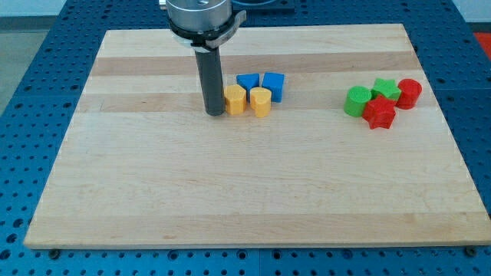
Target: Move your arm to the center of the board
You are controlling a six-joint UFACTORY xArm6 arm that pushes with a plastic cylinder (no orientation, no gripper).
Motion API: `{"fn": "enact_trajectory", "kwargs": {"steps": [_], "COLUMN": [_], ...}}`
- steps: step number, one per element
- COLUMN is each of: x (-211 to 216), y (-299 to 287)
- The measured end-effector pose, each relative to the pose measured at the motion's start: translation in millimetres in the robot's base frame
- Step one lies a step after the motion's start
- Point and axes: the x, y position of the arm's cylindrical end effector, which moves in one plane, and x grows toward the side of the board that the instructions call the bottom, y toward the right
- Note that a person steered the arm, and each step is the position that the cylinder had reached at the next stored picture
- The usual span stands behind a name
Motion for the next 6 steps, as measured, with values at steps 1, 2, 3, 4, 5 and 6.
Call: {"fn": "enact_trajectory", "kwargs": {"steps": [1,2,3,4,5,6], "x": [0,0,12,44,51,55], "y": [8,10,10,16,60,117]}}
